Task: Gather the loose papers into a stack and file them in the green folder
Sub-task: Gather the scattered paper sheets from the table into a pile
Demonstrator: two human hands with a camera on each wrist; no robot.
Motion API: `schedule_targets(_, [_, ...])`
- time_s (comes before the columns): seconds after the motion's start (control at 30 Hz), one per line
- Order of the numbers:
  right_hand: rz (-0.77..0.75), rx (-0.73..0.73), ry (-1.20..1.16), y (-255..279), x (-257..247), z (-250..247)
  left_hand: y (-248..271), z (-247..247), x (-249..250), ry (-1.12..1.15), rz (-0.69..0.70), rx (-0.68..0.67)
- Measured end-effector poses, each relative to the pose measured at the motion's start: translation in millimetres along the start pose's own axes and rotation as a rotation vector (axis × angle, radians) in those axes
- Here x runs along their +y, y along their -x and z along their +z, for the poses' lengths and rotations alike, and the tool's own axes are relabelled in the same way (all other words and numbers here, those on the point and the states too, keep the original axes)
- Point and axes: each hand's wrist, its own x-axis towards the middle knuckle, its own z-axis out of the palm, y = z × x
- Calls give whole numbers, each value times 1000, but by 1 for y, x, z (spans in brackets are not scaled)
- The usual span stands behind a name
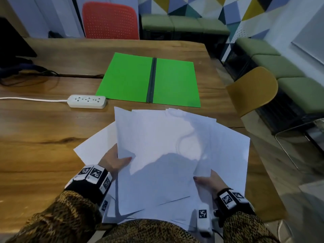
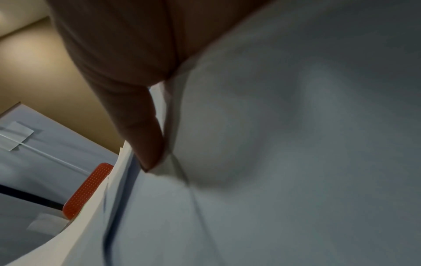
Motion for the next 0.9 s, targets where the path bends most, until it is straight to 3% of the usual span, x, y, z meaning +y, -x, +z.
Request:
schedule_targets(0.07, [-2,-14,3,1,-1,0,0,4,1,-87,-5,115])
schedule_targets(0.2, [-6,-41,2,4,-1,-1,5,2,6,147,25,58])
schedule_targets(0.33, [-8,-47,1,8,-5,1,0,3,-1,-77,-12,45])
schedule_targets(0.43, [2,-21,19,5,-4,1,-3,6,6,-154,49,90])
schedule_targets(0.53, [23,-12,29,3,-3,1,-8,7,8,-130,-26,93])
schedule_targets(0.63, [26,-6,42,3,-2,2,-9,12,12,-294,-121,179])
schedule_targets(0.73, [16,-5,14,7,-5,4,-1,20,13,-263,-255,245])
schedule_targets(0.9, [-14,21,-146,13,-11,8,3,24,3,-148,-255,299])
